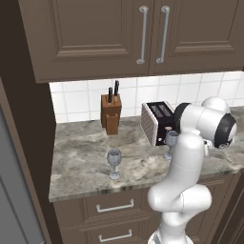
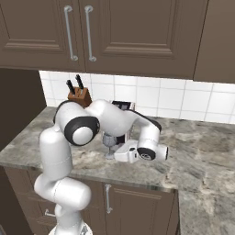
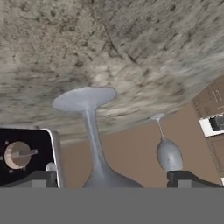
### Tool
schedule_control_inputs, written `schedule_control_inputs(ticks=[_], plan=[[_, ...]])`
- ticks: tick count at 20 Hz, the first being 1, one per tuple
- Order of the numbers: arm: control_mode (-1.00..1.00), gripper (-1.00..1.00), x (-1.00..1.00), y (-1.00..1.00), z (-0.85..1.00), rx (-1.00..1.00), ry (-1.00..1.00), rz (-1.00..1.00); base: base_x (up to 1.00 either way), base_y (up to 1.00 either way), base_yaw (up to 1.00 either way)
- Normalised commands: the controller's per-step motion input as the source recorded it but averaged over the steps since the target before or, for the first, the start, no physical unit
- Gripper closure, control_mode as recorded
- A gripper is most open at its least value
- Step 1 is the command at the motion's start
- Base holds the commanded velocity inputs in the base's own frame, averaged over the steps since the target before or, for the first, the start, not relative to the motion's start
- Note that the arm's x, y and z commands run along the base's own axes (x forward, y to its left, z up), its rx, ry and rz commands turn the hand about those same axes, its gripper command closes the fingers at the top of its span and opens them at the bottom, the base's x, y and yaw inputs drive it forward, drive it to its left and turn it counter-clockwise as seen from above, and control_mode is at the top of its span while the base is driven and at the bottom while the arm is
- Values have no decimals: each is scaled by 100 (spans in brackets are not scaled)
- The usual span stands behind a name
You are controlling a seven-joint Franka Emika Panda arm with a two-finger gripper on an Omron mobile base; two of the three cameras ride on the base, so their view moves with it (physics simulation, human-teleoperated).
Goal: Retrieve the wine glasses from the counter and place one next to each plate.
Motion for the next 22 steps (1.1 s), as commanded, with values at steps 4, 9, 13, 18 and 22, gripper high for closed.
schedule_control_inputs(ticks=[4,9,13,18,22], plan=[[-100,-100,0,17,-2,1,11,0,0,0,0],[-100,-100,0,11,-9,0,1,0,0,0,0],[-100,-100,1,0,-19,0,0,0,0,0,0],[-100,-100,8,0,-12,0,0,0,0,0,0],[-100,-100,13,0,-9,0,0,0,0,0,0]])
